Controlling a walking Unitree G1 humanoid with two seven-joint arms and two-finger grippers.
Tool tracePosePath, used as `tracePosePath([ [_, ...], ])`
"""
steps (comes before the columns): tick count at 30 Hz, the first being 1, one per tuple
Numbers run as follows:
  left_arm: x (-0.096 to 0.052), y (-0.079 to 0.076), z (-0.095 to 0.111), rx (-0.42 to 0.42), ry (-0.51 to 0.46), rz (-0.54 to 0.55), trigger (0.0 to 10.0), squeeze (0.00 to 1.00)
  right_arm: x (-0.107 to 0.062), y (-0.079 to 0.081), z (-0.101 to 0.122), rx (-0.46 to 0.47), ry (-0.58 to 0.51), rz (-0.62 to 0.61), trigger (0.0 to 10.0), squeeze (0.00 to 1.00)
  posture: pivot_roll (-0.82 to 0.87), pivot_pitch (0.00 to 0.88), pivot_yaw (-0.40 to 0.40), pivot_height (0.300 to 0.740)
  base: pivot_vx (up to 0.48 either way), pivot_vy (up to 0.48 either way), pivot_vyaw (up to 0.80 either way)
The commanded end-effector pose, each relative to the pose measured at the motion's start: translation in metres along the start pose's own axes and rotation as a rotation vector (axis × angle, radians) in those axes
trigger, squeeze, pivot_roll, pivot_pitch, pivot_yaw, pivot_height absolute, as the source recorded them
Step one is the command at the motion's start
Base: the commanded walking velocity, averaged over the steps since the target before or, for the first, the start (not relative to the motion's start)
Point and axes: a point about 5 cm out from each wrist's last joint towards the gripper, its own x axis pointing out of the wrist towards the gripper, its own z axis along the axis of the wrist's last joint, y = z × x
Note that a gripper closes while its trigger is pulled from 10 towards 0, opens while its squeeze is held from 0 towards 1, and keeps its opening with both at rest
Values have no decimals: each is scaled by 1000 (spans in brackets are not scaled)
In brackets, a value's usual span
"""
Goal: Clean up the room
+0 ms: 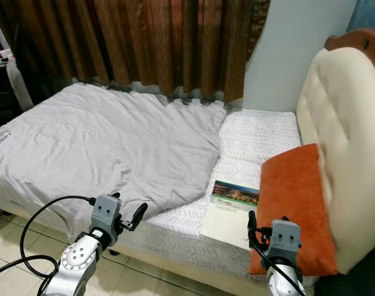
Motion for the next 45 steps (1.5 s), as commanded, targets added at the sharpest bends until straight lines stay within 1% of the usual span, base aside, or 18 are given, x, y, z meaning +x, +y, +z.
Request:
tracePosePath([
  [1,2,4,1,-4,0,18,10000,0,4,6,1,7,5,29,10000,0,-74,0,16,740,0,480,0],
  [9,4,5,-1,-44,12,71,10000,0,12,7,3,20,12,47,10000,0,-61,0,-2,740,0,480,0],
  [16,3,3,-3,-41,13,70,10000,0,15,12,3,22,18,72,10000,0,-50,0,-7,740,0,480,0],
  [22,2,5,-5,-42,22,84,10000,0,16,15,3,26,16,82,10000,0,-46,0,-8,740,0,480,0],
  [24,3,6,-4,-13,16,95,10000,0,16,15,3,28,17,86,10000,0,-46,0,-10,740,0,480,0],
  [25,4,6,-4,19,24,105,10000,0,16,15,3,28,17,88,10000,0,-46,0,-10,740,0,0,0],
  [27,5,5,-3,23,17,101,10000,0,16,15,3,32,14,91,10000,0,-48,0,-10,740,0,0,0],
  [28,4,5,0,7,-6,101,10000,0,15,15,4,46,-2,95,10000,0,-49,0,-10,740,0,0,0],
  [29,-1,10,11,-21,-86,114,10000,0,11,10,14,104,-81,76,10000,0,-47,0,-12,740,420,0,0],
  [30,-3,12,14,-20,-112,120,10000,0,8,8,17,121,-112,61,10000,0,-47,0,-13,740,420,0,0],
  [32,-15,15,29,-2,-209,113,10000,0,-2,0,22,130,-151,38,10000,0,-45,0,-16,740,424,0,0],
  [34,-26,16,37,10,-247,103,10000,0,-13,-4,23,106,-157,45,10000,0,-37,0,-17,740,424,0,0],
  [37,-33,14,35,-4,-231,81,10000,0,-25,-7,17,72,-135,65,10000,0,-35,0,-19,740,424,0,0],
  [38,-30,16,27,-23,-195,95,10000,0,-24,-3,12,66,-102,87,10000,0,-35,0,-19,740,420,0,0],
  [39,-29,16,24,-33,-182,101,10000,0,-22,-1,10,64,-93,94,10000,0,-35,0,-19,740,420,0,0],
  [40,-29,16,24,-33,-182,101,10000,0,-22,-1,10,64,-93,94,10000,0,-35,0,-19,740,420,0,0],
  [42,-24,15,21,-27,-154,103,10000,0,-17,5,10,61,-90,117,10000,0,-38,0,-17,740,420,0,0],
  [45,-22,13,23,-21,-133,87,10000,0,-12,13,16,59,-97,145,10000,0,-38,0,-16,740,421,0,0],
])
